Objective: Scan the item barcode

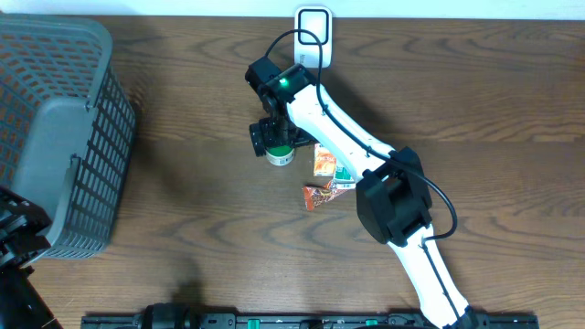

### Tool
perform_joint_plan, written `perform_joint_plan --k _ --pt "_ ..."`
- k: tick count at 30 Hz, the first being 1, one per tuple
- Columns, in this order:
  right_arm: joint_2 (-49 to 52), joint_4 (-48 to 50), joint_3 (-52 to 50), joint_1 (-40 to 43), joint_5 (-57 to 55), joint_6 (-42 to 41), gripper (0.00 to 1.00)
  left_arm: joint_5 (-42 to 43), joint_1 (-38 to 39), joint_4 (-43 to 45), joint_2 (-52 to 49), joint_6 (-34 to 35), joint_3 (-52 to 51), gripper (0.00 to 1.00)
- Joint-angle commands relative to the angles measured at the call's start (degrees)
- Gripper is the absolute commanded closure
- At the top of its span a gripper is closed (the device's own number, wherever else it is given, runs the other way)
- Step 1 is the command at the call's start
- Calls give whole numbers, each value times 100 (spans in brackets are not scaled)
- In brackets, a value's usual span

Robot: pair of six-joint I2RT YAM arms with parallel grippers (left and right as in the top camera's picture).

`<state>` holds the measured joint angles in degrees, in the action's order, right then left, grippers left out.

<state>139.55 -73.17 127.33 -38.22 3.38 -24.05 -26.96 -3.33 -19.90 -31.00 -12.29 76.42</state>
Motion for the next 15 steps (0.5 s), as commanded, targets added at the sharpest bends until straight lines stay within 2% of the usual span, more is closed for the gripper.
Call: perform_joint_plan --k 1,12,15 --pt "-61 68 37 79 -28 162 1 -9 -13 31 4 -70 -46 16" --pt "372 249 37 72 37 140 2 -9 -13 31 4 -70 -46 16" --pt "374 293 37 85 33 210 4 -9 -13 31 4 -70 -46 16"
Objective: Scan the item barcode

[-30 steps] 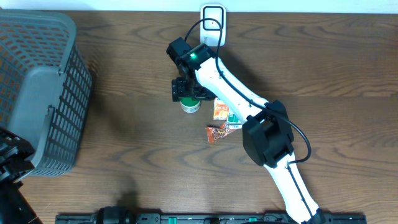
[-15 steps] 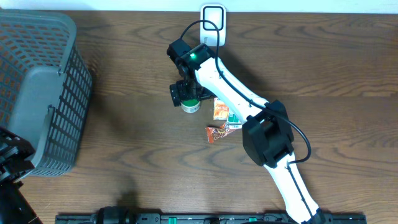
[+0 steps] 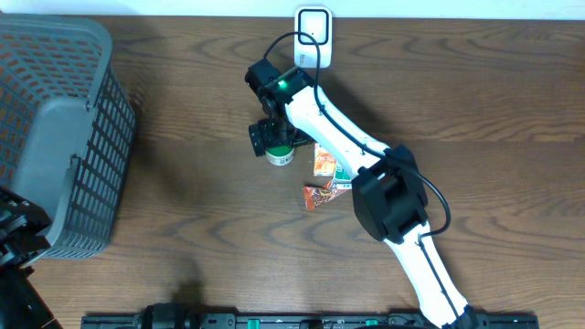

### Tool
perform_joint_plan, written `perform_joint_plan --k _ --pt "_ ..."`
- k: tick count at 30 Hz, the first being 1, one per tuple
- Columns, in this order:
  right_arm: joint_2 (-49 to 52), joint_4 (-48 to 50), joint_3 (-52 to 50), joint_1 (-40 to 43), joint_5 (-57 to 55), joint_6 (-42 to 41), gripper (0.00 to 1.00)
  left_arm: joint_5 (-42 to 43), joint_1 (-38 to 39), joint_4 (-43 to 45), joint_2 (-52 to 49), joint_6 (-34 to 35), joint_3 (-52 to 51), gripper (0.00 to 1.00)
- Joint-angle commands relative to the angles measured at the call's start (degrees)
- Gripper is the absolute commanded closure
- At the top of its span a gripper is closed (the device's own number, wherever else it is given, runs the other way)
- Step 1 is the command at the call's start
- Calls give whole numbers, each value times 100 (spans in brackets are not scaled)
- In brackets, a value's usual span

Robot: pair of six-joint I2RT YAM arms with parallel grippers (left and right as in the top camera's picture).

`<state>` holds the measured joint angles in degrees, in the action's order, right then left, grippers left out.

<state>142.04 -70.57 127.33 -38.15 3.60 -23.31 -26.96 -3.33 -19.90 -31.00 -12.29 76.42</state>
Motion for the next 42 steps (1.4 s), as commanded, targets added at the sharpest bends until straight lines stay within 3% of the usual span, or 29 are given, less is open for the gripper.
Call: perform_joint_plan --k 1,8,25,29,42 --pt "125 37 37 83 13 153 6 -9 -13 31 4 -70 -46 16" --pt "175 9 37 52 15 140 13 -9 -13 31 4 -70 -46 16" --pt "326 -216 39 48 146 109 42 -9 -13 31 4 -50 -46 16" --pt "308 -369 44 76 389 111 44 -9 -13 31 4 -50 -46 16" --pt "293 -2000 555 391 1556 111 58 -9 -13 28 4 -52 -46 16"
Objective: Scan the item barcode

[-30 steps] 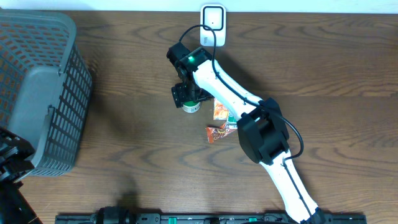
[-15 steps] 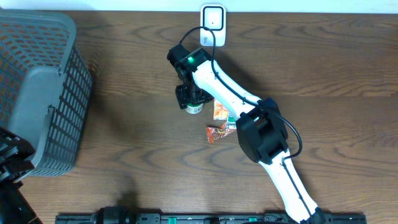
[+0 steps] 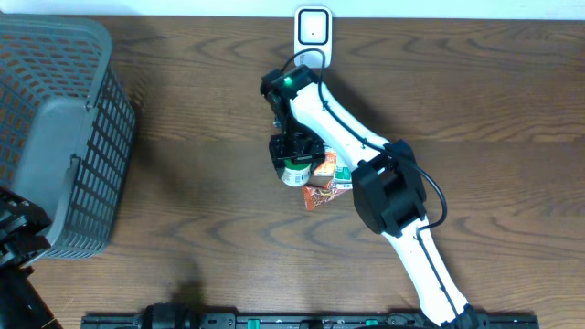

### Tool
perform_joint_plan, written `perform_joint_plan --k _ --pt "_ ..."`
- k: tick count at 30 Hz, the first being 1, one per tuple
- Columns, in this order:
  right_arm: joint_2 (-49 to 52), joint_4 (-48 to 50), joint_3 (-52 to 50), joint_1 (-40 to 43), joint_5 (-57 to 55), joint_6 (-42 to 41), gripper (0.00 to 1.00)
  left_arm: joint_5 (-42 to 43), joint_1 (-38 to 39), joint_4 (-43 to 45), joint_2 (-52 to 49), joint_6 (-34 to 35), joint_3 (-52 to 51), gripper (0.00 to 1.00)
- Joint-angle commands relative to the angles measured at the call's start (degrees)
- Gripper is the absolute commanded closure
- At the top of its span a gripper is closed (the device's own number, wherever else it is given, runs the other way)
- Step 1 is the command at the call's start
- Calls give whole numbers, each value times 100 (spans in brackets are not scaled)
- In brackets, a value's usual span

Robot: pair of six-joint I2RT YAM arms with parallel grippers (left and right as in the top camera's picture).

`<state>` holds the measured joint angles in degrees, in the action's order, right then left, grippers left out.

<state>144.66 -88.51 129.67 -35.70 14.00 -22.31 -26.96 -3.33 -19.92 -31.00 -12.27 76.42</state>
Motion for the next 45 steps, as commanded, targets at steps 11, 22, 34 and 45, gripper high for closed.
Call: perform_joint_plan --k 11,22,34,45 --pt "-90 -898 935 533 2107 310 64 -9 -13 72 4 -55 -127 16" --pt "-131 -800 935 577 1585 354 64 -7 -13 186 4 -52 -234 16" --pt "-131 1421 1781 1202 883 763 65 404 -13 162 4 -31 -234 16" --pt "-109 4627 1539 1276 -1228 1193 66 404 -13 208 4 232 -234 16"
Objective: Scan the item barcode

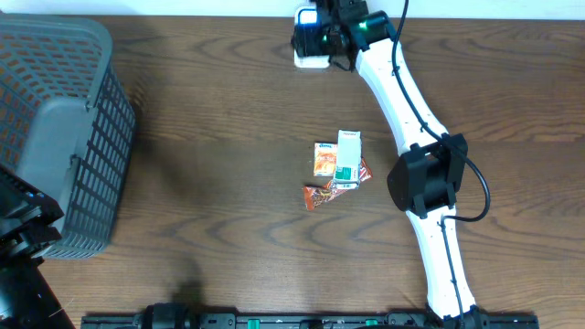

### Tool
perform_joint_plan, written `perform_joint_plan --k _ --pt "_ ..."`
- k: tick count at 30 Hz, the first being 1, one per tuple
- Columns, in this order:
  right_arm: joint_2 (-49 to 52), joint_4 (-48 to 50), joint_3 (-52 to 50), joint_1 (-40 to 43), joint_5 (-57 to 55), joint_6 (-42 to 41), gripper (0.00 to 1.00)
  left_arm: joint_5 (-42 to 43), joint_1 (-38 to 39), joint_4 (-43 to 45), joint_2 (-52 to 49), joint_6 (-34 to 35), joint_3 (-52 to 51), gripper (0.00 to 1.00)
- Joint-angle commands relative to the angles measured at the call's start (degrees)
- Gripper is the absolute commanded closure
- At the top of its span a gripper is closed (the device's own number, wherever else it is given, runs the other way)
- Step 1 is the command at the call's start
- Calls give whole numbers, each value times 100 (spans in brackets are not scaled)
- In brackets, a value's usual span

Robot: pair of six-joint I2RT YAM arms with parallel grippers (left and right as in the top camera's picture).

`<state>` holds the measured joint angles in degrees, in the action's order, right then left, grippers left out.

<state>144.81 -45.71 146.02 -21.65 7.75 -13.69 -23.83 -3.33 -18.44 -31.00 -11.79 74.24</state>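
Note:
My right gripper [309,38] reaches to the table's far edge and hangs right over the white scanner [312,63], of which only the near rim shows. It is shut on a small green-and-white can [303,37], mostly hidden by the fingers. Whether the can's barcode faces the scanner cannot be told. My left arm [20,239] is folded at the lower left corner, and its fingers cannot be made out.
A pile of snack packets lies mid-table: an orange packet [324,161], a white-and-green box [347,155] and a red-brown wrapper [317,195]. A large grey mesh basket [55,137] fills the left side. The right arm's elbow [425,178] stands beside the pile.
My right gripper, then low over the packets with the can, now holds it at the far edge over the scanner. The white-and-green box shows uncovered. The left arm shifted slightly.
My right gripper stood around the can on the table left of the packets for two moments. Then it held the can closer to the pile, scanner uncovered. Now the can is off the table and over the scanner.

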Motion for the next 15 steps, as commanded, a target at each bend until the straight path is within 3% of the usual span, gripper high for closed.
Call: perform_joint_plan --k 1,9,15 --pt "-125 612 -173 -146 -715 330 65 92 -13 59 4 240 -15 16" --pt "-125 2848 -1366 -164 -1506 328 60 90 -13 61 4 264 -15 16" --pt "-125 3567 -1775 -160 -1652 330 61 90 -13 59 4 264 -15 16"
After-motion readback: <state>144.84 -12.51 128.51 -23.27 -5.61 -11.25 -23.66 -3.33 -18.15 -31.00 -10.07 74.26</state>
